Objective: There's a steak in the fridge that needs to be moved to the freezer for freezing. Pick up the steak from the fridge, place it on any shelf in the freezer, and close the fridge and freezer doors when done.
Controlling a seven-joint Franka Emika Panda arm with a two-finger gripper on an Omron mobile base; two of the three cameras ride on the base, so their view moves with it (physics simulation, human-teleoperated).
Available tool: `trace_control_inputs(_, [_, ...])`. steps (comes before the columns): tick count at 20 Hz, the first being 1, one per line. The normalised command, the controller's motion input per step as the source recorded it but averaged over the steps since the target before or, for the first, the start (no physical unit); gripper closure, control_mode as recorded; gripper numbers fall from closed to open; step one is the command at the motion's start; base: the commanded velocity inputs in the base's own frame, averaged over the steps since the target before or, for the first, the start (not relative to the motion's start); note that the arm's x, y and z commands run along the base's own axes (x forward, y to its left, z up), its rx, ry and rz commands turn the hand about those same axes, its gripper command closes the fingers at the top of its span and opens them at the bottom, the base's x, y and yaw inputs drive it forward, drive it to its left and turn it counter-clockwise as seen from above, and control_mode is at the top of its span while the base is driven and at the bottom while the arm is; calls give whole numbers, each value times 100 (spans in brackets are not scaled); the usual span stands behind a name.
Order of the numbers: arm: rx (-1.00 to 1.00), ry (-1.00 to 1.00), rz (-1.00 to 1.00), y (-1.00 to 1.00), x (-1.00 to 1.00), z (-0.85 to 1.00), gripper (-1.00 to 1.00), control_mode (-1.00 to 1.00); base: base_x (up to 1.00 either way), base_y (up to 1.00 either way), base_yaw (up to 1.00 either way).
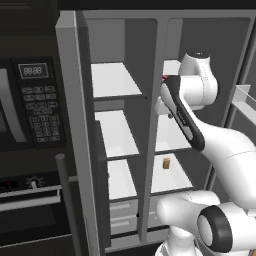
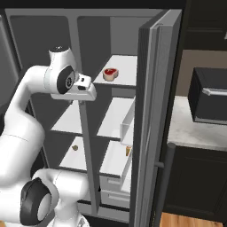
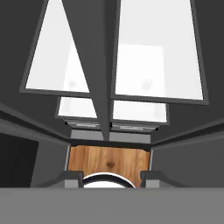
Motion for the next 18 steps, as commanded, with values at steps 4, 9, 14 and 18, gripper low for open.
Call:
trace_control_inputs(4, [0, 0, 0, 0, -27, 0, -100, -100, 0, 0, 0])
trace_control_inputs(9, [0, -9, 0, -11, -54, 0, -100, -100, 0, 0, 0])
trace_control_inputs(14, [0, -8, 0, -16, -17, 28, -100, -100, 0, 0, 0])
trace_control_inputs(18, [0, -12, 0, -22, -2, 50, -100, -100, 0, 0, 0])
